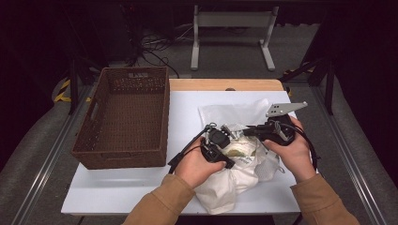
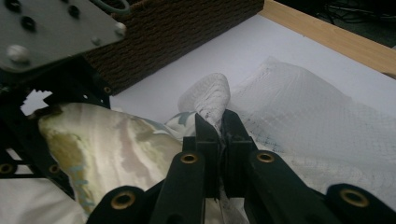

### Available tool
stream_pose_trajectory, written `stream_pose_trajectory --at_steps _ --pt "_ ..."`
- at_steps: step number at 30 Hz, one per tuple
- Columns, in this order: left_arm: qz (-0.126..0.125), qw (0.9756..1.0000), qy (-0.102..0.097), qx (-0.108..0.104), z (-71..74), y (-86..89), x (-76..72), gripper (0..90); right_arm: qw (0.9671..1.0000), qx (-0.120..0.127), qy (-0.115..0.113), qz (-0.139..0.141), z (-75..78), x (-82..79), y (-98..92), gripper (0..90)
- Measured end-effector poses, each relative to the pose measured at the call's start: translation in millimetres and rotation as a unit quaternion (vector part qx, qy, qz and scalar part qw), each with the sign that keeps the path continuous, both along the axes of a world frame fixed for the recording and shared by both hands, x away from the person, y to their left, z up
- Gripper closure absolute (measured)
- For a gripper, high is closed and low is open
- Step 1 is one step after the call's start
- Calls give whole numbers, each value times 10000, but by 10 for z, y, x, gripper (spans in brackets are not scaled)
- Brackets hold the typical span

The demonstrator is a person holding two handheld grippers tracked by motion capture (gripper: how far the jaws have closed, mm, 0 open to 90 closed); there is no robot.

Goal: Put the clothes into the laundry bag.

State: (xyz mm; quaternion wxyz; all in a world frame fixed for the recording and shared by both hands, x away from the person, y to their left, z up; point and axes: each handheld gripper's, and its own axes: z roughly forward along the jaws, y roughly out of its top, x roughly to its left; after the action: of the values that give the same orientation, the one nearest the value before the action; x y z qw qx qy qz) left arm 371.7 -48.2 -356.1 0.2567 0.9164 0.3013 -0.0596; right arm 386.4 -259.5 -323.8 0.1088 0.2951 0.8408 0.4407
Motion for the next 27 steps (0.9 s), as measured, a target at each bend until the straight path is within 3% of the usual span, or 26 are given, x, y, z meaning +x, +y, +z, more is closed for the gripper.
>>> stream_pose_trajectory --at_steps 3,11,16,27 --pt "20 9999 -138 88 -19 -42 23 594 10000 -37 -36 -22 10 -18 11 880" --pt "242 9992 -261 197 -39 -79 113 594 10000 10 -34 29 22 -47 14 878" --pt "516 9982 -304 10 -42 -36 231 594 9999 13 -73 75 23 -69 48 874" --pt "702 9970 -339 -9 -97 -28 355 595 10000 30 -6 27 -52 -52 39 835"
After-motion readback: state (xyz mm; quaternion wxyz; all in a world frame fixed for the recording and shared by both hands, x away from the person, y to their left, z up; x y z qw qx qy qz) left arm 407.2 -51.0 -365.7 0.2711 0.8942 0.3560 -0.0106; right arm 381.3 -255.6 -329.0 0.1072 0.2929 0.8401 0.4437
